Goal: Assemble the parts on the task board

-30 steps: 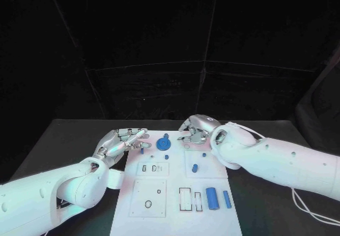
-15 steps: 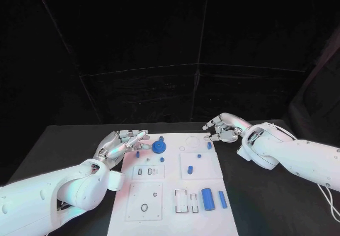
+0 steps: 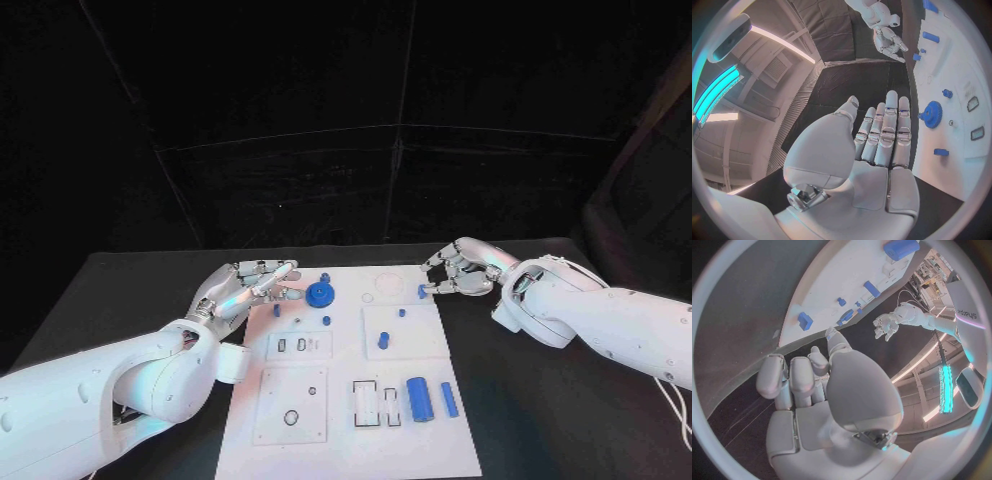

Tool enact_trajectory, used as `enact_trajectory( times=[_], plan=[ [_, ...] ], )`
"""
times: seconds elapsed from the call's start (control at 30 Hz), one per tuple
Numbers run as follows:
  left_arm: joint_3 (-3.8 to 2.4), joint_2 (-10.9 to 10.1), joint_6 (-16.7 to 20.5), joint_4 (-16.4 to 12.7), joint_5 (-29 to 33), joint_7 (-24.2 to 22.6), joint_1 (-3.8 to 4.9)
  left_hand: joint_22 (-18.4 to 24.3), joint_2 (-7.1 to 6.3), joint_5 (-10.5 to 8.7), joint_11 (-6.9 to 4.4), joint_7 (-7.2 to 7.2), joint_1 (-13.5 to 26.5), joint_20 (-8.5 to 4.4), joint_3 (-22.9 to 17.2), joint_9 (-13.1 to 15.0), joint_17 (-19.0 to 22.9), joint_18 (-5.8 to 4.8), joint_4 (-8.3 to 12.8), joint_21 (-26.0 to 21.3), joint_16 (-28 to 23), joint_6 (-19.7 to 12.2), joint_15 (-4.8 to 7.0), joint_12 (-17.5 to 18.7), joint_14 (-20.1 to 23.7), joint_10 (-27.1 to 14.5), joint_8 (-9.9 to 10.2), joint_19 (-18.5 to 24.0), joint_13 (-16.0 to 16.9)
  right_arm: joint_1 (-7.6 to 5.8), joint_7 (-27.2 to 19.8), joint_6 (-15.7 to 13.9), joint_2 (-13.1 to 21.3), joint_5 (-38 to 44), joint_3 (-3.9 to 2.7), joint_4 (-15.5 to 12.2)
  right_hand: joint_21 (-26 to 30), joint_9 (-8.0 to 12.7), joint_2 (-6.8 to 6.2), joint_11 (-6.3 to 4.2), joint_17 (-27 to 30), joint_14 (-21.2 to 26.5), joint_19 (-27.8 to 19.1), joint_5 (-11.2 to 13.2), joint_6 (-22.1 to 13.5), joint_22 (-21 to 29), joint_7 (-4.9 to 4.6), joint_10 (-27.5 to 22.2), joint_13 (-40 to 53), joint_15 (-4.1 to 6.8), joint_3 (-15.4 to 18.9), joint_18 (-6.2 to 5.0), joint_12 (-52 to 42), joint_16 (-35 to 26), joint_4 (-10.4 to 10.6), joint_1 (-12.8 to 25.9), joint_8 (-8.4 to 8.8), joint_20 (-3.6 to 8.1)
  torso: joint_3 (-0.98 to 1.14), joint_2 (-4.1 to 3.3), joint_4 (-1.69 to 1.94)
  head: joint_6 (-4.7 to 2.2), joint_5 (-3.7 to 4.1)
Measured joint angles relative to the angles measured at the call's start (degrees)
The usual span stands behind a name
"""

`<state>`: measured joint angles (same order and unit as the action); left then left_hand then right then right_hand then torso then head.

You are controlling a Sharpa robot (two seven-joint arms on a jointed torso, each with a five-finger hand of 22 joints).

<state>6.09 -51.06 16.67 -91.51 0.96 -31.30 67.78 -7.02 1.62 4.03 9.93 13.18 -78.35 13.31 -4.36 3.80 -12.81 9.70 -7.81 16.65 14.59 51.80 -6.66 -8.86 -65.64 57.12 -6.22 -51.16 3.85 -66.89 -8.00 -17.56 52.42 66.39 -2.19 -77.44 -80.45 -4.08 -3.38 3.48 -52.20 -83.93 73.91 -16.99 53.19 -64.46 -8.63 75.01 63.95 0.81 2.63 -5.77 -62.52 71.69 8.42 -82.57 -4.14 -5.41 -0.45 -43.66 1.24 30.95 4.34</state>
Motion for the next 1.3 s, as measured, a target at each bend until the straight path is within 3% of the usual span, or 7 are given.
enact_trajectory(
  times=[0.57, 0.77, 1.3],
  plan=[
    [0.00, 0.08, -0.14, 0.17, 0.00, 0.01, -0.02, -0.01, 0.00, 0.00, 0.00, 0.00, 0.00, 0.00, 0.00, 0.00, 0.01, 0.00, 0.00, 0.00, 0.00, 0.00, 0.00, 0.00, 0.00, 0.00, 0.00, 0.00, 0.01, 1.31, 0.27, 0.49, -1.95, 1.94, 0.00, 2.71, 0.00, 0.05, 0.00, 0.01, 0.25, 0.00, -0.03, 0.00, -0.21, 0.20, -0.21, -0.42, -0.39, 0.00, 0.16, 0.00, 0.49, -0.29, -0.16, 0.00, 0.00, 0.03, -0.02, 0.13, 0.10, 0.39, 0.25],
    [-0.01, 0.15, -0.18, 0.25, 0.00, 0.01, -0.04, -0.01, 0.00, 0.00, 0.00, 0.00, 0.00, 0.00, 0.00, 0.00, 0.01, 0.00, 0.00, 0.00, 0.00, 0.00, 0.00, 0.00, 0.00, 0.00, 0.00, 0.00, 0.00, 1.86, 1.18, 0.34, -3.10, 2.79, -0.02, 3.70, 0.24, 0.05, 1.15, 0.01, 0.24, 0.00, -0.02, 0.31, -0.21, 0.20, -0.21, -0.41, -0.38, 0.00, -0.24, 0.00, 0.49, -0.29, -0.56, -1.15, 0.00, 0.02, 0.02, 0.14, -0.01, 0.47, 0.25],
    [-0.01, 0.15, -0.26, 0.37, 0.00, 0.01, -0.06, -0.01, 0.00, 0.00, 0.00, 0.00, 0.00, 0.00, 0.00, 0.00, 0.01, 0.00, 0.00, 0.00, 0.00, 0.00, 0.00, 0.00, 0.00, 0.00, 0.00, 0.00, 0.01, 3.03, 2.69, 0.35, -4.50, 4.09, -0.06, 5.27, 0.24, -0.16, 2.24, -0.01, 0.13, 0.00, -0.01, 1.80, 0.96, 0.11, 0.07, -0.39, 0.01, 0.00, -0.95, 0.00, 0.49, -0.29, -1.59, -2.22, -0.53, 0.01, 0.06, 0.21, -0.06, 0.43, 0.01]
  ],
)
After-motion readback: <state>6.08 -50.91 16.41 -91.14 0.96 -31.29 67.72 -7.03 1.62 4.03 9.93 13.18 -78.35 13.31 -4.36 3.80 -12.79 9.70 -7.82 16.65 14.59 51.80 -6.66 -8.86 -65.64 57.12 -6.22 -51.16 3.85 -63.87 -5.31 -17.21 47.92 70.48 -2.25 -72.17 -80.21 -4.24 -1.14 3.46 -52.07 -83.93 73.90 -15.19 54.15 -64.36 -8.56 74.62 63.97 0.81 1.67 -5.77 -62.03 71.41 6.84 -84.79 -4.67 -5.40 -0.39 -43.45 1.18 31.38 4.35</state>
